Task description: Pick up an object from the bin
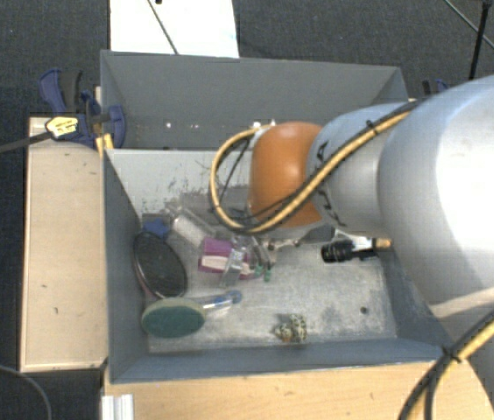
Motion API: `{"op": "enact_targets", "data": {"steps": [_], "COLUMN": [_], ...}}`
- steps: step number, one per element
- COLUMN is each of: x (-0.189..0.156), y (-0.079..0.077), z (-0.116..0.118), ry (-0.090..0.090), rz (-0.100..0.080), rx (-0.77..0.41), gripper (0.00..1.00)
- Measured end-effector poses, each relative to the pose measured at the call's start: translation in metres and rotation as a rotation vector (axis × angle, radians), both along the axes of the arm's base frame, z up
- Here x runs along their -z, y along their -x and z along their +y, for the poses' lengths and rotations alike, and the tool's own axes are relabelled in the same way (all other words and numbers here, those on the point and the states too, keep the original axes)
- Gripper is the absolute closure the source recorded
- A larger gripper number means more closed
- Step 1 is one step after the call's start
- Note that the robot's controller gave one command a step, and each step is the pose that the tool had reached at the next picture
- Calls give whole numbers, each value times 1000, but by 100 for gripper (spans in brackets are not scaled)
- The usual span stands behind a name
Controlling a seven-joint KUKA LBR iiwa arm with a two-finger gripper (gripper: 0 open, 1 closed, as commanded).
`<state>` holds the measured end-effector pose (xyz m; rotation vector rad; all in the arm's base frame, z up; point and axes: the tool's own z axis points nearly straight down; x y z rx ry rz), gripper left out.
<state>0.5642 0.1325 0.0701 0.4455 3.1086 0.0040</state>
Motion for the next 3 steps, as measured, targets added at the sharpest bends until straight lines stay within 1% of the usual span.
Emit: {"op": "enact_targets", "data": {"steps": [1, 3], "x": [-67, -113], "y": [-2, -4], "z": [0, 1], "ry": [0, 0], "rz": [-5, -3], "rx": [-3, -9], "gripper": [100, 100]}}
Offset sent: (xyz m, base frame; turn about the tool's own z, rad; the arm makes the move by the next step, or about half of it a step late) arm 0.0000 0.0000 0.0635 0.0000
